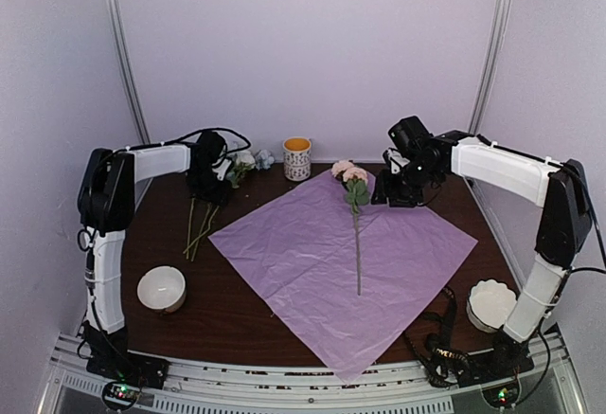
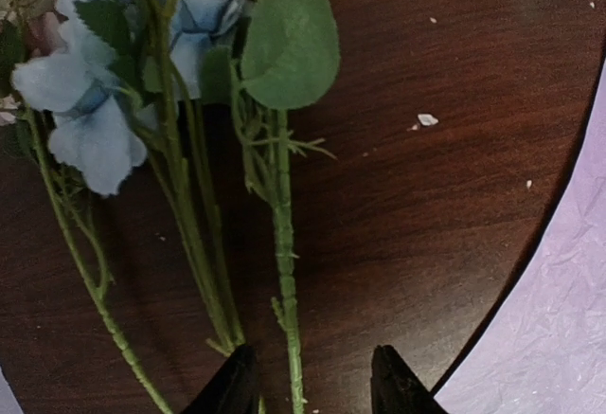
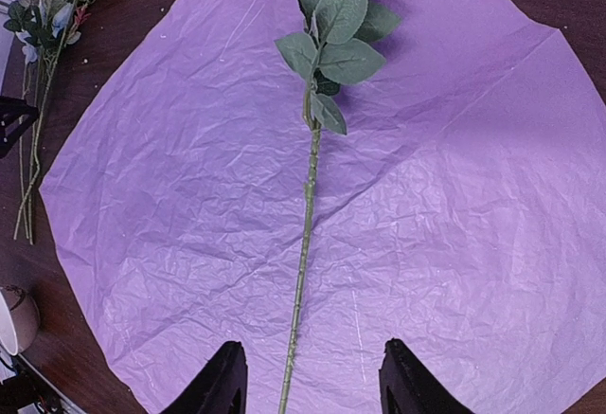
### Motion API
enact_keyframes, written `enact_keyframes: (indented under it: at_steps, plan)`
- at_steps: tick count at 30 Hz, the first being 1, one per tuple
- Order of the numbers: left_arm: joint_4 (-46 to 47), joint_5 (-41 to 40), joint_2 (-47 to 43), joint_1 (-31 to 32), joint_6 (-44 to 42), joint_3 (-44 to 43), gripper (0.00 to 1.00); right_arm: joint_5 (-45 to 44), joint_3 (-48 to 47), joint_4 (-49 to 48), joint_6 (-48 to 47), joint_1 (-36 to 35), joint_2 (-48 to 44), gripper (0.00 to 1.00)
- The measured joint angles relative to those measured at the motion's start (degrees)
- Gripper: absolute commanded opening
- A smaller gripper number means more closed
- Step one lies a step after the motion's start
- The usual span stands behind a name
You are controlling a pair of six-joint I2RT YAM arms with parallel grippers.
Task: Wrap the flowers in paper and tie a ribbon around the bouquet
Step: Pick up the fake flower from the corner of the board, then pass from the left arm to the right
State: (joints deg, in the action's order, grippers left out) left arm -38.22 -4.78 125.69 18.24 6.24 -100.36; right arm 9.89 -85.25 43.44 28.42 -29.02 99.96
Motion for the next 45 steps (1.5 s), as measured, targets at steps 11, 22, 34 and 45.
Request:
enact_keyframes:
  at_steps: [11,22,34,45]
  plan:
    - [-3.78,-1.68,3.72,-0.15,0.39,-2.34,0.41,-0.92,0.02,1.05,-0.17,0.00,0.07,0.48]
    - [-4.44,-1.22,5.77,-0.68,1.86,-3.26,0.00,-2.78,-1.46,4.59,-1.57,0.00,0.33,0.48]
    - [1.09,2.12,-5.62,-0.74,3.08,6.88,0.00,-3.61,-1.60,5.92,-2.08,-0.07,-0.70,0.50]
    - [35.06,21.90,-42.56,4.57,2.62,29.07,0.00,4.94,4.57,-13.11,-5.79,-8.55,-16.57,0.61]
